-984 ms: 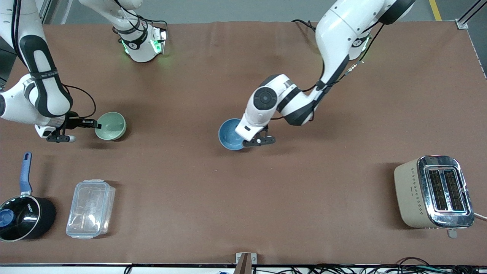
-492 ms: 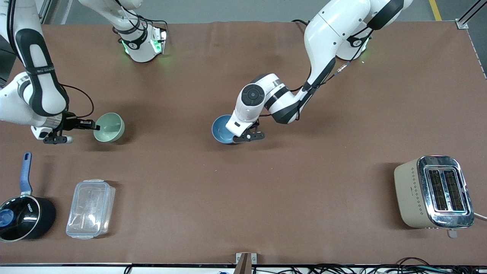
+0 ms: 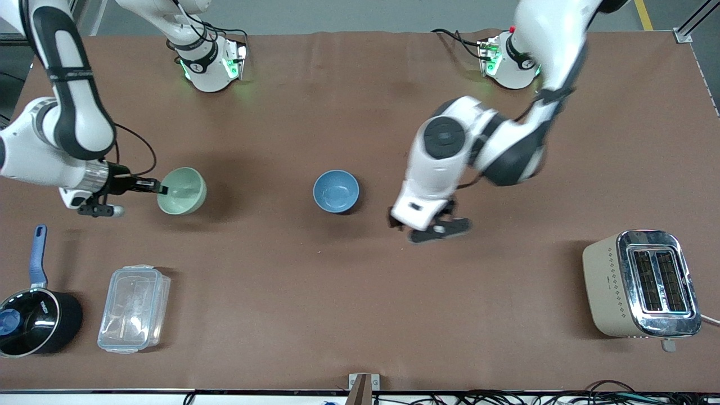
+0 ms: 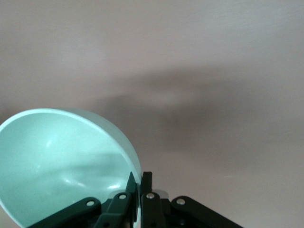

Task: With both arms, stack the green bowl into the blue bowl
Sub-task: 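Release the blue bowl while the right gripper lifts the green bowl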

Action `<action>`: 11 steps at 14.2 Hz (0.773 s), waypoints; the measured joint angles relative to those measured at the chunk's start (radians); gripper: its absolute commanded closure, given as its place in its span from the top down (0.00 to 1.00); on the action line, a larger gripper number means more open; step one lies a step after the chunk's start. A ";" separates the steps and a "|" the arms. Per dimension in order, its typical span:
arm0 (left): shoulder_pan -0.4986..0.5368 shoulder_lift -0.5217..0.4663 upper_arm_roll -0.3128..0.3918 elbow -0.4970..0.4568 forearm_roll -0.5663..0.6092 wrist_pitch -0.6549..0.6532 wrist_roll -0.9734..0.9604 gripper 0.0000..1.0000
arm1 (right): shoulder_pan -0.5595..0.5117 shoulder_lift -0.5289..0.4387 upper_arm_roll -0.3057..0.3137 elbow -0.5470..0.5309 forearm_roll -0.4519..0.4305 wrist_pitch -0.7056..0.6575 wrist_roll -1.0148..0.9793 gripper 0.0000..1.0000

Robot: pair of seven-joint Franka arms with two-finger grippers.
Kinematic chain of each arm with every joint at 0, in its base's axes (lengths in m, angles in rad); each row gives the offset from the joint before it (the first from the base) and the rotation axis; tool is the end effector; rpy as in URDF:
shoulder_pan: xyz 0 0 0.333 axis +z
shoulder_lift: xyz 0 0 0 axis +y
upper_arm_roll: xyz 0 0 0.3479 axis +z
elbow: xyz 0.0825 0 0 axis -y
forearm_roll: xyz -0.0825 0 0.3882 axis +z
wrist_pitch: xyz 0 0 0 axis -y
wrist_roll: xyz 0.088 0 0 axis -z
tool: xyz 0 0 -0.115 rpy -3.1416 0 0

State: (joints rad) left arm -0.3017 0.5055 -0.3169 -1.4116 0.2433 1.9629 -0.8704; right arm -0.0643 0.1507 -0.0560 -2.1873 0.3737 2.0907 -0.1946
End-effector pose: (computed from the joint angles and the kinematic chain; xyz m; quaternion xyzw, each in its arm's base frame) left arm 0.6255 -0.3690 0.4460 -0.9931 -0.1043 -0.0526 0.0044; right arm 0.5290 -0.0431 0.3242 -0.9792 0.0753 0.0965 0.1616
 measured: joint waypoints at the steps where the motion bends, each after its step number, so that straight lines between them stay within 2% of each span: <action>1: 0.051 -0.044 0.001 0.001 0.000 -0.044 0.062 1.00 | 0.001 -0.011 0.053 0.000 0.000 0.000 0.085 0.00; 6: 0.250 -0.197 0.000 0.000 -0.001 -0.220 0.375 1.00 | 0.012 -0.023 0.337 0.020 -0.002 0.067 0.506 0.00; 11: 0.327 -0.319 0.008 -0.009 -0.017 -0.365 0.585 1.00 | 0.014 -0.023 0.510 0.029 -0.002 0.156 0.751 0.00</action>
State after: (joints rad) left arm 0.0257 0.1867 -0.3093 -1.4207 0.2260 1.5974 -0.2852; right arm -0.0503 0.1281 0.4537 -2.1583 0.3719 2.2469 0.5568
